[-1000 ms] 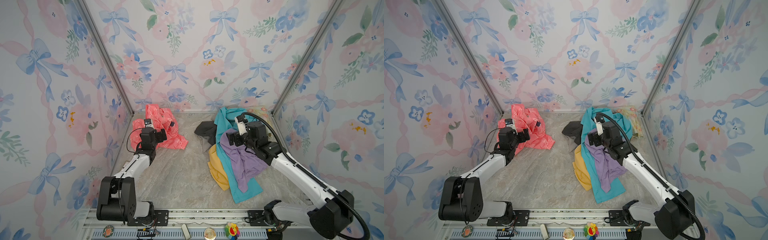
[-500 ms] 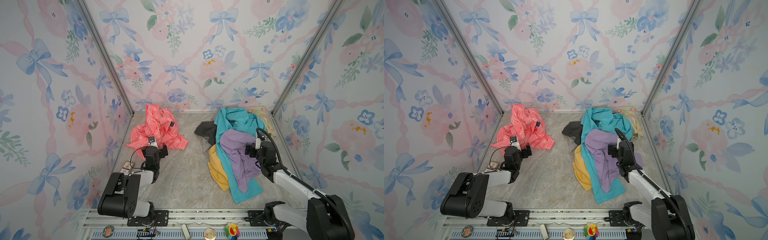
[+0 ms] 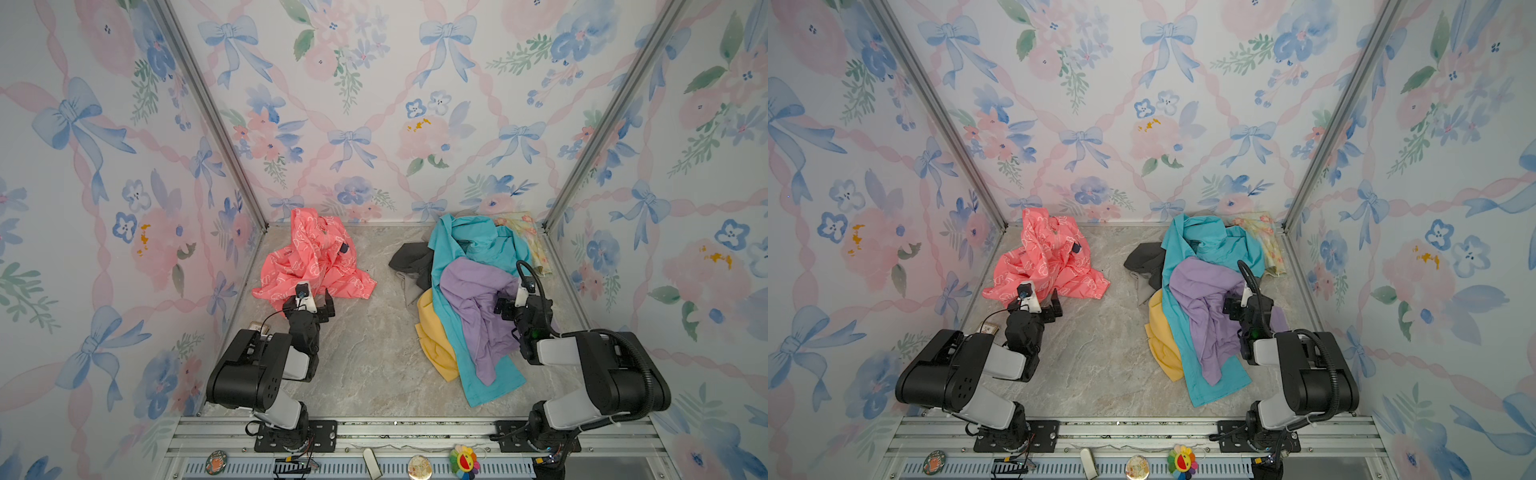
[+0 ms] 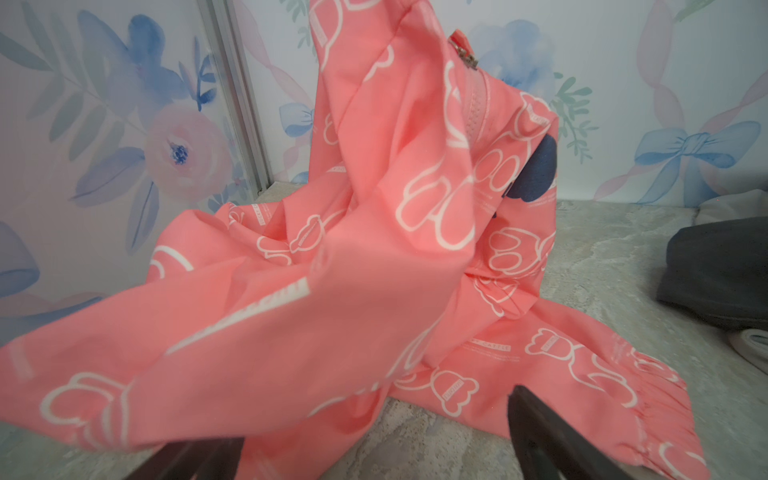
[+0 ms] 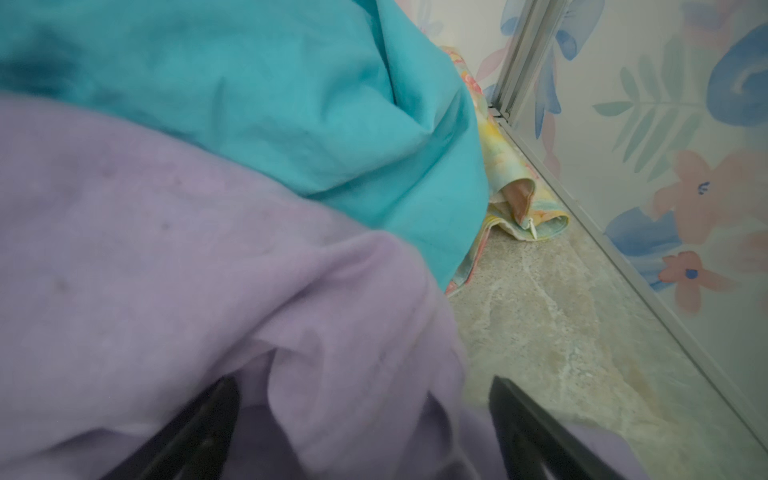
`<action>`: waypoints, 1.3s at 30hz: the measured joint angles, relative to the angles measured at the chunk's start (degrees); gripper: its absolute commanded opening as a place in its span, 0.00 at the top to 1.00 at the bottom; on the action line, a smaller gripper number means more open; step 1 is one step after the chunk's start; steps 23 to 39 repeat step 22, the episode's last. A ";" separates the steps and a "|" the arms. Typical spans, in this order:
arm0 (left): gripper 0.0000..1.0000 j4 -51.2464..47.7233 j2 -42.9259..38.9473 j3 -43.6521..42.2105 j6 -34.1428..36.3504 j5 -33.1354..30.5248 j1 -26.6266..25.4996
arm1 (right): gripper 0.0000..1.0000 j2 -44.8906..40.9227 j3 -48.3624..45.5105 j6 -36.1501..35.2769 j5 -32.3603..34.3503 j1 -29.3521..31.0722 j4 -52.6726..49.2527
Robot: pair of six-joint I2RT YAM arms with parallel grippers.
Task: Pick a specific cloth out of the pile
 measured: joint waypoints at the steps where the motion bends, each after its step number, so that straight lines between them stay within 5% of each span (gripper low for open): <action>1: 0.02 0.37 0.00 0.00 0.04 0.00 0.00 | 0.03 0.00 0.07 0.09 0.04 0.00 -0.33; 39: 0.02 1.42 0.00 0.00 0.39 0.22 0.00 | 0.03 0.04 2.71 -0.15 2.14 2.10 -0.48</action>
